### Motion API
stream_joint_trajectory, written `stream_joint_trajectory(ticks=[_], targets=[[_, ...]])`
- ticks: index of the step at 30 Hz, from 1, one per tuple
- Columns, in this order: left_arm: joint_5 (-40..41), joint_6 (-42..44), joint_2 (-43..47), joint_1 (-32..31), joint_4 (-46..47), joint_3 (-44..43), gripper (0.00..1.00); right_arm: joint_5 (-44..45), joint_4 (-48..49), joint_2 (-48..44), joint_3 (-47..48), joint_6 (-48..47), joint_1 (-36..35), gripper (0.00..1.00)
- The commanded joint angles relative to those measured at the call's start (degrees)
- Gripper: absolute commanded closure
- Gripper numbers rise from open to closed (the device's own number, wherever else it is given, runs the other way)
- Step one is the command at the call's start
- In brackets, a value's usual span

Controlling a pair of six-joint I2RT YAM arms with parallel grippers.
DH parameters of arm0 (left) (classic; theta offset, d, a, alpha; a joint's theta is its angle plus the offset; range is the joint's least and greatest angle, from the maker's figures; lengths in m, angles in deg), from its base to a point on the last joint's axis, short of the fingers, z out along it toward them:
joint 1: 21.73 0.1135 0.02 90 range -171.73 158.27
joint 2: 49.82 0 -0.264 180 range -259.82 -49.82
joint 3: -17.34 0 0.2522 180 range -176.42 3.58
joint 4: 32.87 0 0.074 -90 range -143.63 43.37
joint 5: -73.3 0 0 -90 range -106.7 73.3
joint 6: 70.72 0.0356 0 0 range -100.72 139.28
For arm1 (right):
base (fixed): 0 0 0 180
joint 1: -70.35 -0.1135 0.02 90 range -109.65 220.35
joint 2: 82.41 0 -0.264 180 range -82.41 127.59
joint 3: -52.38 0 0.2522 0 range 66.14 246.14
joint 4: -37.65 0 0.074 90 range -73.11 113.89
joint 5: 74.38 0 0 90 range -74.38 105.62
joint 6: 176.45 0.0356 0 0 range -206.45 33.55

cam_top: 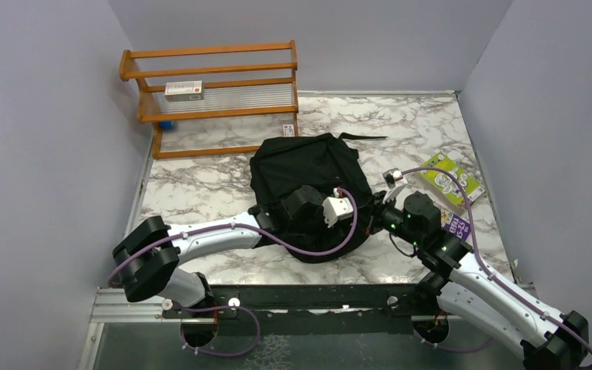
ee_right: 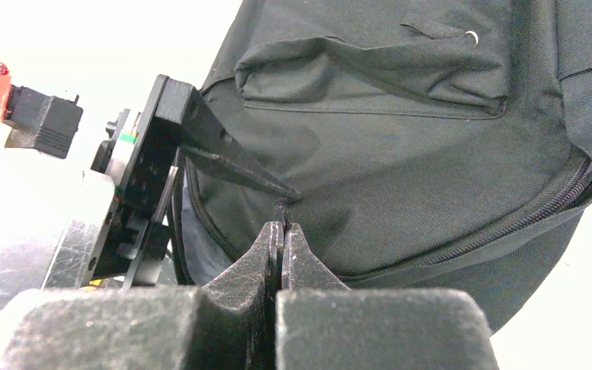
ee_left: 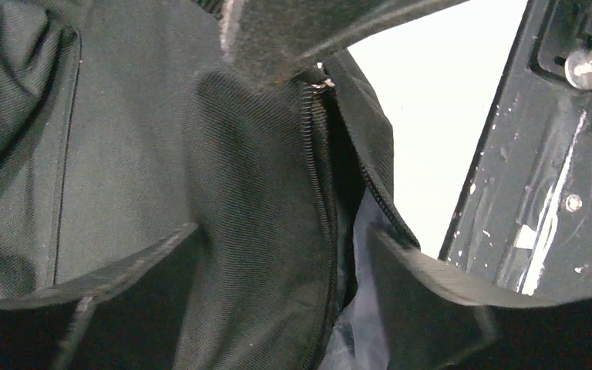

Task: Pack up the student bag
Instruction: Unzip the student bag at the center of the board.

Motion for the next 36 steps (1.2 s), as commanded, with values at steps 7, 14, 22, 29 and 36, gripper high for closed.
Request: stream_joint_trajectory(ticks=[7,14,22,29,36], targets=[[6.2,0.9,-1.0,-0.6,1.7,-1.7,0.56,3.9,0.3,-1.3,1.4,1.7,0.0,1.0],[6.2,1.1,-0.1,-0.6,0.3,-1.3,0.99,14.1,-5.3,-0.7,3.2,3.2,0.0,0.99],[4.8,0.7,3.5,-0.6,-0.8,0.3,1.0,20.4,-10.1,1.1,5.7,3.4,0.0,0.99],[0.4,-2.0,3.2,-0.6,4.5,1.2,0.38,10.6,-2.8,-2.6,2.9,0.7,0.0,0.99],[-2.0,-4.3,-0.2,-0.6,10.4,3.4,0.07,2.3,1.5,-7.7,-1.7,0.0,0.0,1.0]])
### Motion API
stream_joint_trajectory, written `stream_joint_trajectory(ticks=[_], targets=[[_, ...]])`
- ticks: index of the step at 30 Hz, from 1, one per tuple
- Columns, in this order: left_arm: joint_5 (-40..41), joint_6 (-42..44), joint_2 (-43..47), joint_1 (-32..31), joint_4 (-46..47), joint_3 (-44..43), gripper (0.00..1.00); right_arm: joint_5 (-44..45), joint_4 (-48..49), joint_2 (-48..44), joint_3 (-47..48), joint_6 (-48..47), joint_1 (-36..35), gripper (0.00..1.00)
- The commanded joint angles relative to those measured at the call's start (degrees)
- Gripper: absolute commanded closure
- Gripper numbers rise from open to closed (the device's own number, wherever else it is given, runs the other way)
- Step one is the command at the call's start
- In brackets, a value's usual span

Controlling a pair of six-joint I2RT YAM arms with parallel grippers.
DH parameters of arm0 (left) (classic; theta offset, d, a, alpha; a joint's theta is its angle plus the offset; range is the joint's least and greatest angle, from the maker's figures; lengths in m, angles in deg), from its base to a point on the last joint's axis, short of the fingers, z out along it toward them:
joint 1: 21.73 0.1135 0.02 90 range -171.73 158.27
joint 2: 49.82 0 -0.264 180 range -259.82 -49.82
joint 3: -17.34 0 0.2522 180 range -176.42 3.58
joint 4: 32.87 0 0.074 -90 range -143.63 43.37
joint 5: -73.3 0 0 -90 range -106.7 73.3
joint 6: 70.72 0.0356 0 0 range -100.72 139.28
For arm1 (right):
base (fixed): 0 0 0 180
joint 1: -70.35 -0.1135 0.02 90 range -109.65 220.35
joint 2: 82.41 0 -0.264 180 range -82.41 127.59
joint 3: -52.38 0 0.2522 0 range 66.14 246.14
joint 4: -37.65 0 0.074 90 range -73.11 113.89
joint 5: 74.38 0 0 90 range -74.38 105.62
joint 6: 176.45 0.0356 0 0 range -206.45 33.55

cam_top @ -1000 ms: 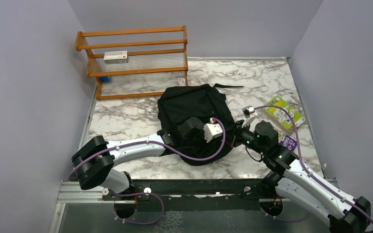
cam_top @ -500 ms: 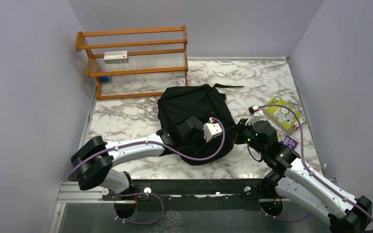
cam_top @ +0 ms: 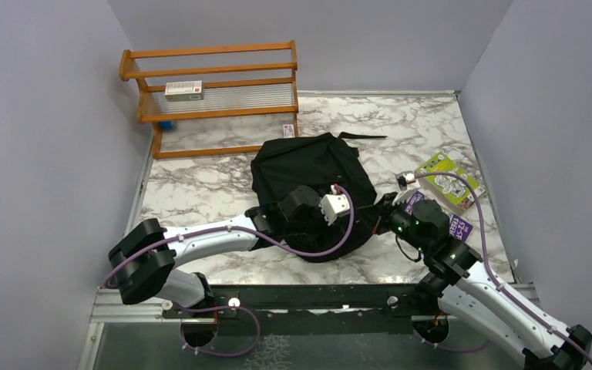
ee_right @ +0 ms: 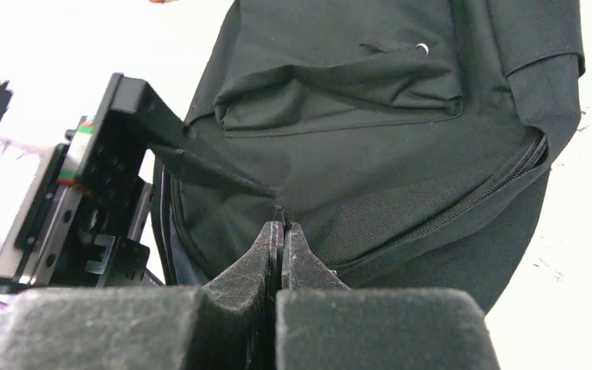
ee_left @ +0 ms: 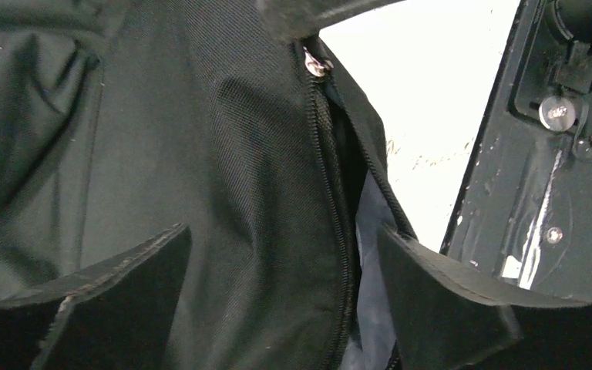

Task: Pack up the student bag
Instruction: Unzip the student bag at the center of the board.

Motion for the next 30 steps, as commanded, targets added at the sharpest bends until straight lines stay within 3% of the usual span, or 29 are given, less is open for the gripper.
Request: stream_joint_trajectory(ticks=[1,12,16,21,25,30], targets=[[-3.3,-2.9,-2.7,-0.3,6.1,2.5,0.02,-6.9,6.3,-2.1,-2.4,-1.0,0.0,1.0],[0.6,-2.4,-8.7,-0.3,14.1,3.2,0.02,-9.3,8.1,-0.1,-3.6,-0.1,0.0,1.0],[2.8,-2.7,-11.6,-0.3,16.9,2.3,0.08,-9.8,8.0,-0.2,-3.7,0.3,0.0,1.0],[4.0,-2.5,-13.0,-0.3,16.7,0.9,0.37,-8.4,6.6,-1.7,-3.9,1.2,0.0,1.0],[4.6,-2.2,-11.4,-0.2,15.2,1.5,0.55,-1.6,1.2,-1.1,-2.5,2.6,0.0,0.99],[5.1,-1.9,-7.0,-0.2,12.0,3.2,0.98,11.4,-6.6,2.8,1.4,5.4,0.0,1.0]])
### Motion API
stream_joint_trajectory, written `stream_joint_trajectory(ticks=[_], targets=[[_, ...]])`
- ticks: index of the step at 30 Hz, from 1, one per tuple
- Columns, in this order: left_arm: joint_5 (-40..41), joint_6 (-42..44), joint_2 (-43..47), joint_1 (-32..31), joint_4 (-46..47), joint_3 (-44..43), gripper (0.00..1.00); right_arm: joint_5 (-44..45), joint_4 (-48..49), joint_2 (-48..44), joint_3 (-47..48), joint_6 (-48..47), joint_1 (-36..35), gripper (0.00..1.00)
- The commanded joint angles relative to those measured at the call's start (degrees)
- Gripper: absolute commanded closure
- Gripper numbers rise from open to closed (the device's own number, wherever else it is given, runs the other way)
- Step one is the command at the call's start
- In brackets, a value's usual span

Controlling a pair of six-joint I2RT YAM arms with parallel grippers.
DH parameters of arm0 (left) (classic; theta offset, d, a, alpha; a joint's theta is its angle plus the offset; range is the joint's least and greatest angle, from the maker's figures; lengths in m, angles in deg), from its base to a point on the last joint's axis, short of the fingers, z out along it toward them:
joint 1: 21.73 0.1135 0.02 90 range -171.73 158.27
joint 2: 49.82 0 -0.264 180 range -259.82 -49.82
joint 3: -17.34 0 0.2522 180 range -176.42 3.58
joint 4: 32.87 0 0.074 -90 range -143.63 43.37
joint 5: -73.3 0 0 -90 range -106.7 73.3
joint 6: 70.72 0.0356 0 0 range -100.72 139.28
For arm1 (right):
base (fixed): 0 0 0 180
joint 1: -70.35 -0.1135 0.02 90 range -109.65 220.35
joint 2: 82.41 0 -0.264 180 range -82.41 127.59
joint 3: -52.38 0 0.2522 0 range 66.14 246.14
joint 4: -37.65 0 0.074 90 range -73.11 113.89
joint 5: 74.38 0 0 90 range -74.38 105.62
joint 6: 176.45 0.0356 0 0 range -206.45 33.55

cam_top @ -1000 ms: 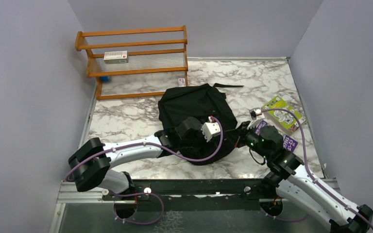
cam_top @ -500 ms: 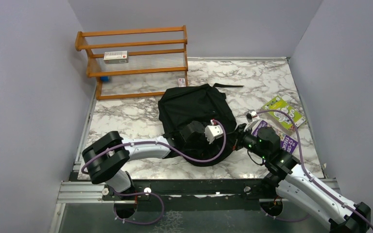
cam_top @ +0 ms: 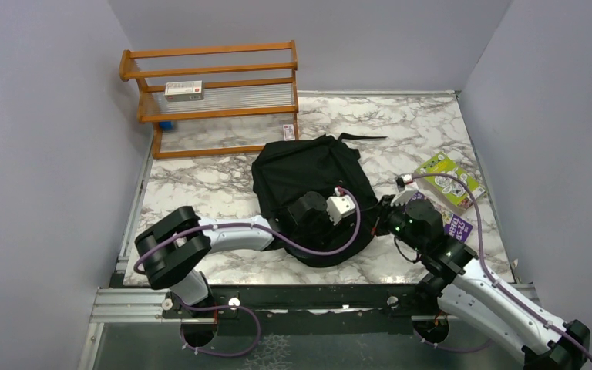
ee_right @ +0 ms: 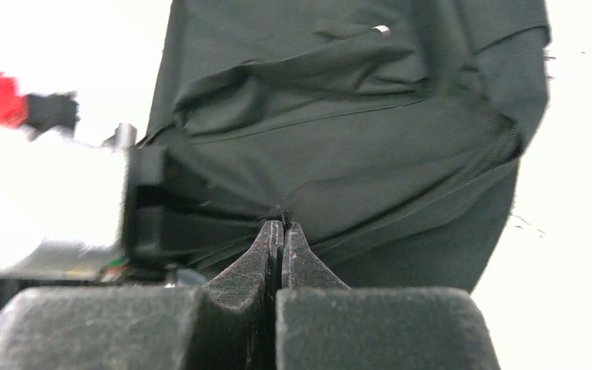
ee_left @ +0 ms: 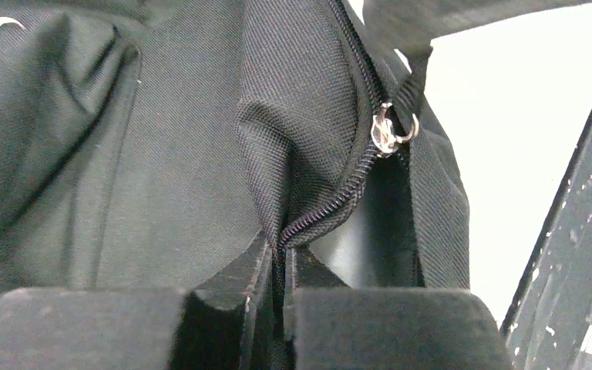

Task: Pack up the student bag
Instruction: Unzip the student bag at the center of the board.

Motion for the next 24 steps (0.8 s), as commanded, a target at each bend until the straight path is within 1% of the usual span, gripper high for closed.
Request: stream_joint_trajectory(ticks=[1,6,11,19,21,24], targets=[[0.3,0.0,5.8,-0.2,-2.7,1.0,1.0,13.9,-7.2,3.1,5.0,3.1,0.0,0.99],[-1.6,-0.5,11.0,-0.2,-6.3,3.3,1.0,21.8,-9.1,7.7,8.2,3.1,0.0,0.99],[-1.8,-0.8,14.8,-0.3,-9.7,4.5,1.0,26.4,-7.8,13.7,11.3,1.2,0.0,1.0],[-0.6,-3.4,19.2,-0.3,-12.9,5.3,1.0,33.7,-1.2,22.9,14.2,-4.6,0.5,1.0],[0.4,-4.1,21.4,-0.3,-13.0,6.0,1.0,34.3,1.0,25.3,14.5,-5.5,1.4,1.0],[2.3,-4.9,24.6,-0.3,-13.0,6.9,1.0,32.7,5.8,28.7,14.6,-7.5,3.4,0.99]])
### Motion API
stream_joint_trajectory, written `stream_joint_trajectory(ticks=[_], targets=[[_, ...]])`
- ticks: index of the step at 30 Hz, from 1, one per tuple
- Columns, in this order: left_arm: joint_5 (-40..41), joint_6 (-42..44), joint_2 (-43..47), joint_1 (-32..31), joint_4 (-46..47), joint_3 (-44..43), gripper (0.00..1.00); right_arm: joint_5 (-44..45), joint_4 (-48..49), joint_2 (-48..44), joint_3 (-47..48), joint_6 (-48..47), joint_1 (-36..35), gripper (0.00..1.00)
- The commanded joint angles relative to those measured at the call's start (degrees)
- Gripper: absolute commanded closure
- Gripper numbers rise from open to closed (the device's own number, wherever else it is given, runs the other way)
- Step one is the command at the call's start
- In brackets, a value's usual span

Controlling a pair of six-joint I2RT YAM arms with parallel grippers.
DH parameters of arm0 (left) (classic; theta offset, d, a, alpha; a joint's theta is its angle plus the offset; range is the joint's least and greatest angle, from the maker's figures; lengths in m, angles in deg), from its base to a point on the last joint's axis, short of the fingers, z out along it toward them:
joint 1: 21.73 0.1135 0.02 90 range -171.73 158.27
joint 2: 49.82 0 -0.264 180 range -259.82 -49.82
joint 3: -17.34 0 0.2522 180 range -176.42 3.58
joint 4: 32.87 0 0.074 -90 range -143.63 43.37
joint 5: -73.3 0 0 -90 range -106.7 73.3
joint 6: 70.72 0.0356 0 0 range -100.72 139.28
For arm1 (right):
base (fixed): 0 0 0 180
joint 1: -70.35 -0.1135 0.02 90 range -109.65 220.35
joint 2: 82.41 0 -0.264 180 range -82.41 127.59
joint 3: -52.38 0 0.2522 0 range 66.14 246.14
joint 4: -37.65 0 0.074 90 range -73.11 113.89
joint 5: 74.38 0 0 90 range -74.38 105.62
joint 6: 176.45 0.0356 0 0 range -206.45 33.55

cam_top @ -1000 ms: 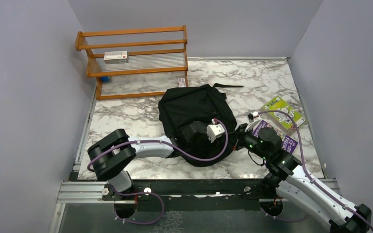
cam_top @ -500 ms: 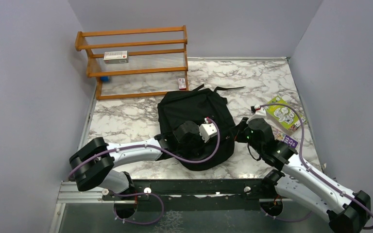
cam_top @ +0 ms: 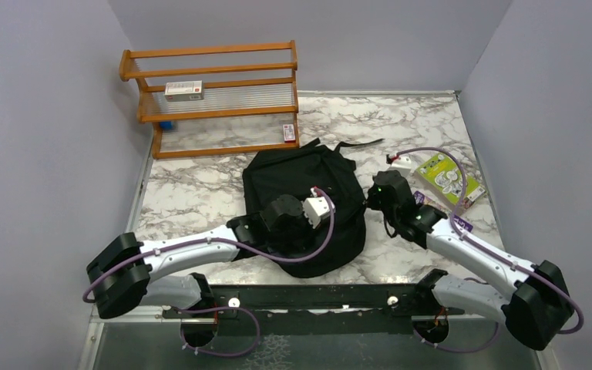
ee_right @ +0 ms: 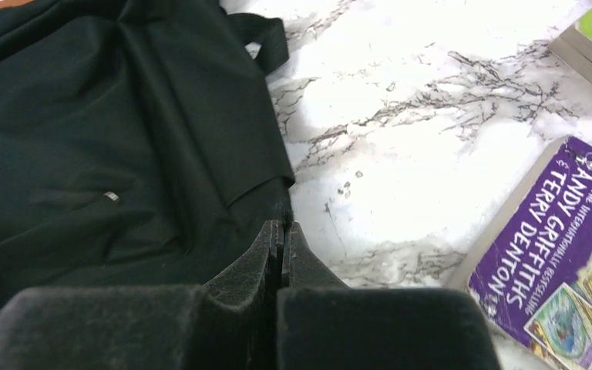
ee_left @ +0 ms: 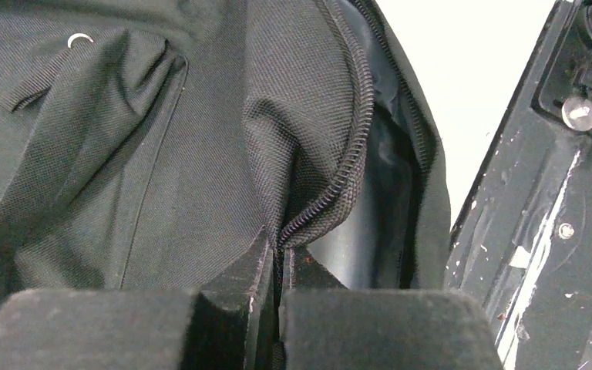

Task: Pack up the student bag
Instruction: Unzip the student bag at the center of the board.

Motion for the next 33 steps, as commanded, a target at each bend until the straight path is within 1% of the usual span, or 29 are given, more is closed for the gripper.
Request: stream_joint_trajectory(ticks=[1,4,7,10,13,16,17,18,19,21,22,23,26,27,33], targets=[[2.2,-2.6,6.4,-0.3,-2.1,1.3,1.0,3.6,10.0,4.4,2.0,-4.4,3.2,0.99],[3.5,-3.0,8.7,-0.3,-3.6,1.5,1.0,-1.0,16.1,7.8,2.6,-5.9,6.0,0.99],[4.0,-3.2,11.0,-0.2,-4.4,1.7,1.0,-7.4,21.9,11.0,3.0,-7.8,8.8,0.99],[6.4,-3.1,13.2,-0.2,-4.7,1.8,1.0,-15.3,27.0,14.7,4.0,-9.9,11.2,0.99],[8.9,-2.7,14.2,-0.2,-5.5,1.3,1.0,-21.6,28.9,16.7,5.7,-11.4,12.3,0.99],[11.8,-2.2,14.7,-0.2,-6.2,0.9,1.0,-25.5,29.6,16.1,5.9,-12.1,12.3,1.0],[12.7,-2.2,14.9,-0.2,-6.0,0.9,0.9,-26.4,29.3,15.4,5.8,-12.0,12.3,0.99],[13.3,-2.3,14.9,-0.2,-5.8,0.8,0.72,-27.2,28.9,14.6,5.7,-11.9,12.3,0.99],[13.6,-2.3,15.0,-0.2,-5.4,0.7,0.59,-28.2,28.3,13.6,5.5,-11.8,12.3,0.99],[13.7,-2.5,14.5,-0.2,-4.6,0.5,0.42,-31.5,26.9,11.8,5.2,-11.4,12.3,1.0],[13.6,-2.7,14.2,-0.2,-4.0,0.2,0.31,-33.3,26.3,10.8,4.9,-11.1,12.3,1.0],[13.5,-2.8,13.8,-0.2,-3.5,-0.1,0.23,-35.1,25.7,9.9,4.6,-10.5,12.3,1.0],[13.1,-3.0,11.4,-0.2,-2.1,-1.7,0.03,-38.9,24.7,7.5,3.6,-9.2,12.3,1.0],[13.0,-3.1,10.5,-0.1,-1.8,-2.5,0.01,-39.9,24.1,6.8,3.4,-8.6,12.3,1.0],[11.7,-5.0,2.9,-0.1,0.2,-10.1,0.01,-45.0,22.2,3.9,2.4,-6.5,12.3,0.99]])
